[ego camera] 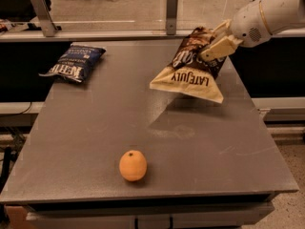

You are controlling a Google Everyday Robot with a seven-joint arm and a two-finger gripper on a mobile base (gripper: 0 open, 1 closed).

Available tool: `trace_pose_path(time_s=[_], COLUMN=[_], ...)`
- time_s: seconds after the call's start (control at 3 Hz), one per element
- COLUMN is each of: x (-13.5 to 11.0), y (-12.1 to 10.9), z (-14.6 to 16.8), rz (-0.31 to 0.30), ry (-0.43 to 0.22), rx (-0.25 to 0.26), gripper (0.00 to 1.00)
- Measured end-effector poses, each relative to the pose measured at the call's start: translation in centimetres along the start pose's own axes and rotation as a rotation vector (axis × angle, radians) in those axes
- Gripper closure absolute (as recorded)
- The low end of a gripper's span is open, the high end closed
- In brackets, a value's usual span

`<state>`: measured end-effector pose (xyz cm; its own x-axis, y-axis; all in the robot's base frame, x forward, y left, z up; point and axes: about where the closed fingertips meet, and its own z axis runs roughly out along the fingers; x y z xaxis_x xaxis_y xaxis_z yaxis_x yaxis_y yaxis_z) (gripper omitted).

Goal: Move brown chip bag near orange

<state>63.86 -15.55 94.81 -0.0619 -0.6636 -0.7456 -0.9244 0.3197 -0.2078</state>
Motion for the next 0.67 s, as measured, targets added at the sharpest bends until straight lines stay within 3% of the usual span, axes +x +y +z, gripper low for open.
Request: trace_pose_path(time_s=[0.33,0.67], x=[-0.7,-1.4], y=[4.8,8.3], z=[1.6,2.8], rz=[-0.007,-0.01], ry=[-0.006,-0.005], rx=[-0.123,-0.189], gripper=[1.0,1.0])
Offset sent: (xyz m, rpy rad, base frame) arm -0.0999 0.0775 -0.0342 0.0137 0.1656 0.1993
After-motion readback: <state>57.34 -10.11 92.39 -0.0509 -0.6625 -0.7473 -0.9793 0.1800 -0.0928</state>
